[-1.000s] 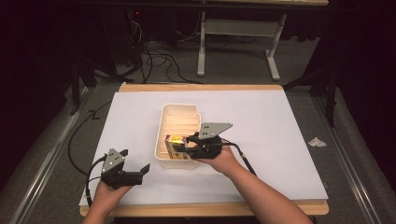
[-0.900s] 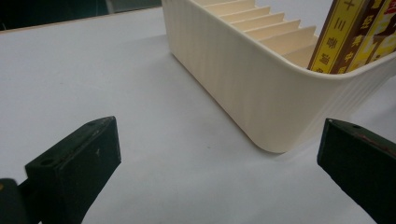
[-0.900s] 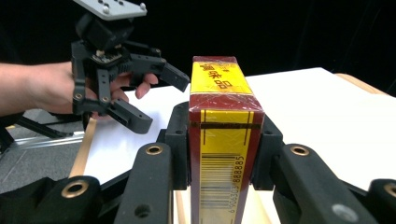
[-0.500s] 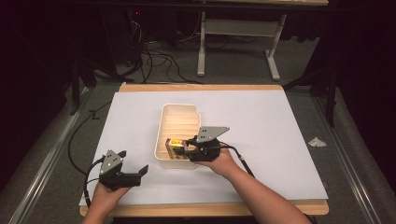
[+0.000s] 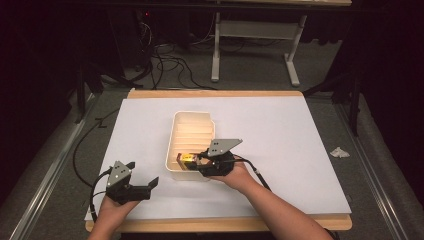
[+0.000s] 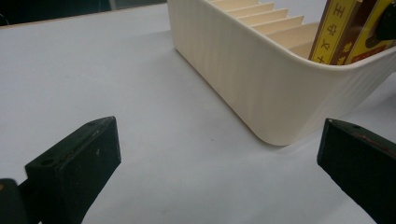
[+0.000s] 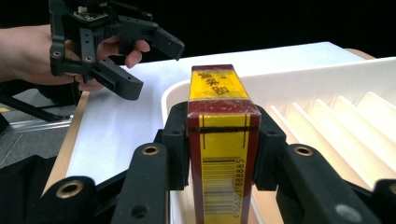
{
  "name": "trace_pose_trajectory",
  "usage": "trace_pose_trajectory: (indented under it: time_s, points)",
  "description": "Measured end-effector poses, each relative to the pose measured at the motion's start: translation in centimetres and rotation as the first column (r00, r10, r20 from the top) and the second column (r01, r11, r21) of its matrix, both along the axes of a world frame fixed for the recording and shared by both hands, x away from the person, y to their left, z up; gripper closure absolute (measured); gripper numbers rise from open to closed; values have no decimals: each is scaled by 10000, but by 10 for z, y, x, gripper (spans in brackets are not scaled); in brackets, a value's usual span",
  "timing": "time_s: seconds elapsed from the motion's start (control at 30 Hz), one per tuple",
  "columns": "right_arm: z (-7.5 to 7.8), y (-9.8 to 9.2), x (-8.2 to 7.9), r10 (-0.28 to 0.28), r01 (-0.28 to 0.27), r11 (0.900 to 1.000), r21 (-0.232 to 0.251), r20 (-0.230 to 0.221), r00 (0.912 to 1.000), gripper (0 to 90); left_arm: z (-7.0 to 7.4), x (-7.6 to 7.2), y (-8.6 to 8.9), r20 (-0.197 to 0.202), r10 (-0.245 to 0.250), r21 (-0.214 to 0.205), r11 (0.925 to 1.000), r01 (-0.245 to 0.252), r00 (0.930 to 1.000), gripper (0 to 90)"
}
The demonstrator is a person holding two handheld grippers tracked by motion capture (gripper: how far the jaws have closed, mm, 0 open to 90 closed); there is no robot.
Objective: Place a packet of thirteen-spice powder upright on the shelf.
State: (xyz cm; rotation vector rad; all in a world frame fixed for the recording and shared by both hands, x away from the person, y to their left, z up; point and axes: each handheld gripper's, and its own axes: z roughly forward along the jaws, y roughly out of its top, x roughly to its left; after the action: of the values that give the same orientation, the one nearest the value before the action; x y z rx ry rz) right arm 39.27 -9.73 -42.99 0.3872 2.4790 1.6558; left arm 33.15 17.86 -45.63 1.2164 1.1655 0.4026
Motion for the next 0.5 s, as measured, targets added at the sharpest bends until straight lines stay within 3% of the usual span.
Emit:
trace_pose_trajectory:
  time_s: [0.43,0.5]
  points:
    - [3,-2,0,-21,21,10000,72,-68,10000,604,0,0,-1,-22,-19,24,10000,19,10000,3]
    - [3,-2,-1,-87,88,10000,29,-162,9998,553,-1,0,-1,-35,-30,44,10000,30,10000,3]
